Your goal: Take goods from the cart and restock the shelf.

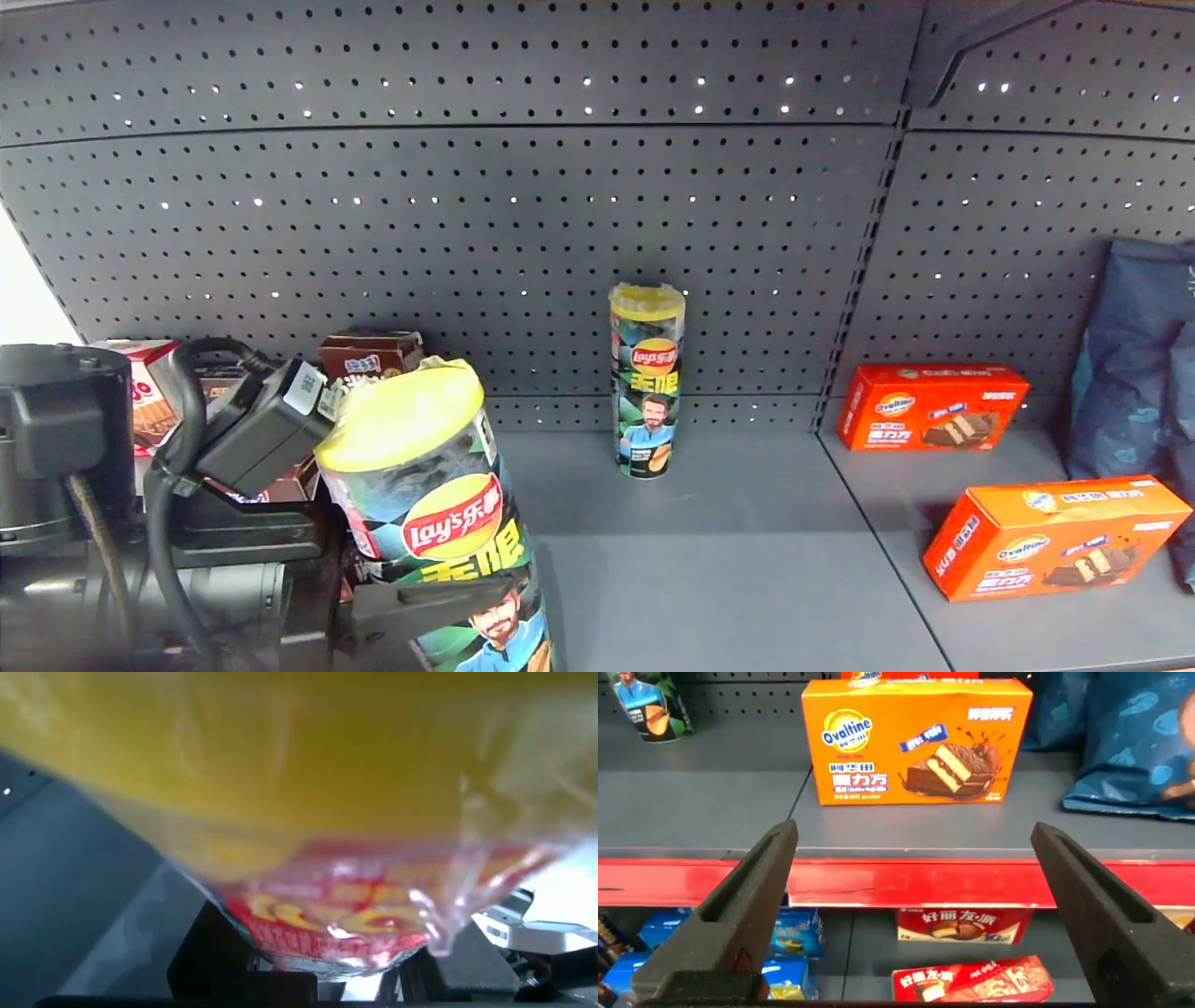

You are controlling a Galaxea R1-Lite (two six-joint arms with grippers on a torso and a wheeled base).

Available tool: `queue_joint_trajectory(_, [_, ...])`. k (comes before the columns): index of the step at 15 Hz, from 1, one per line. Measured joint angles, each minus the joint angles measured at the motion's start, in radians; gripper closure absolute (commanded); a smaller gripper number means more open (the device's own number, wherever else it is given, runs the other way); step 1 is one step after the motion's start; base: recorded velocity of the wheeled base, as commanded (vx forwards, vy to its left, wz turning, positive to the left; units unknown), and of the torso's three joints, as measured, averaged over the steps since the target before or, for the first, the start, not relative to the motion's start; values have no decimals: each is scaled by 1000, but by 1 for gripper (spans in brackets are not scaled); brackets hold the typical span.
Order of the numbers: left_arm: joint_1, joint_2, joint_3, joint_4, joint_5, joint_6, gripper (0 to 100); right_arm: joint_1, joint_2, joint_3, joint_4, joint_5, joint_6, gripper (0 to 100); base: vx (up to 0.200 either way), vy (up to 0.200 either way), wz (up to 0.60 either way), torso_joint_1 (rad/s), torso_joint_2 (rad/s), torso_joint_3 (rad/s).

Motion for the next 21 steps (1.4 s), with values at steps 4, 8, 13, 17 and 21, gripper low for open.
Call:
queue_joint_trajectory(4, [-1, 10, -8, -5, 17, 0, 100, -12, 17, 0, 1, 24, -51, 0, 0, 0, 0, 0, 0, 0])
queue_joint_trajectory(8, [0, 5, -19, -1, 40, -1, 100, -17, 26, 0, -2, 14, -37, 0, 0, 0, 0, 0, 0, 0])
queue_joint_trajectory(13, [-6, -12, 7, 1, 99, 1, 100, 3, 240, -320, -14, 31, -6, 0, 0, 0, 0, 0, 0, 0])
queue_joint_trajectory(17, [-23, -11, 10, 2, 143, 1, 100, 135, 546, -509, 6, 133, -86, 0, 0, 0, 0, 0, 0, 0])
queue_joint_trajectory(21, [-26, 1, 10, 0, 149, 1, 100, 250, 806, -646, -6, 162, -92, 0, 0, 0, 0, 0, 0, 0])
